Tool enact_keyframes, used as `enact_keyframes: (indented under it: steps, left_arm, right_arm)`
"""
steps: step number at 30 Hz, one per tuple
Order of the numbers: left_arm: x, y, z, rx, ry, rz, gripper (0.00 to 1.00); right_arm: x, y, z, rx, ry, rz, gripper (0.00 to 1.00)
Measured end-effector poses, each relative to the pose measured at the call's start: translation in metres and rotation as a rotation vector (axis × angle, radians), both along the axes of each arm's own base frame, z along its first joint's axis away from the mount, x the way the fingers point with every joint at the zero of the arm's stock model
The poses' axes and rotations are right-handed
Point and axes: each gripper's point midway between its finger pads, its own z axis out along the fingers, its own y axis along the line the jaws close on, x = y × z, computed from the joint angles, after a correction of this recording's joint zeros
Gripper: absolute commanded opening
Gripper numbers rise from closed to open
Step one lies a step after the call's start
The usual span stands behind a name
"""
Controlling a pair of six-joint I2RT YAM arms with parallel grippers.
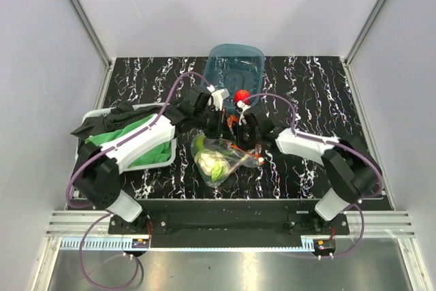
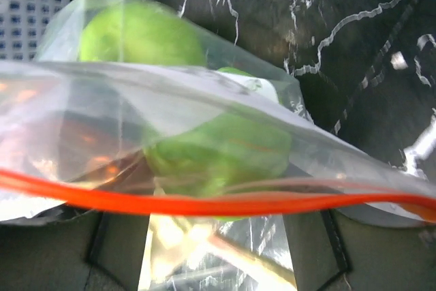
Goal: Open the zip-top bag and remove the fake food
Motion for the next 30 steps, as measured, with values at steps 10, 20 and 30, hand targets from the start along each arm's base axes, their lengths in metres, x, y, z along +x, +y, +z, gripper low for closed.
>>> enact_keyframes:
  steps: [10, 20, 30]
  left_arm:
    - [0.005, 0.018, 0.026, -0.035, -0.077, 0.042, 0.00]
    - [0.002, 0.023, 0.024, -0.012, -0.072, 0.058, 0.00]
    - [0.007, 0.030, 0.023, 0.008, -0.080, 0.086, 0.00]
  right_arm:
    - [-0.032, -0.030, 0.068, 0.001, -0.066, 0.045, 0.01]
    - [-0.042, -0.041, 0.115, 0.009, -0.117, 0.055, 0.00]
    - [-0.010, -0.032, 0.207, 0.088, -0.325, 0.003, 0.00]
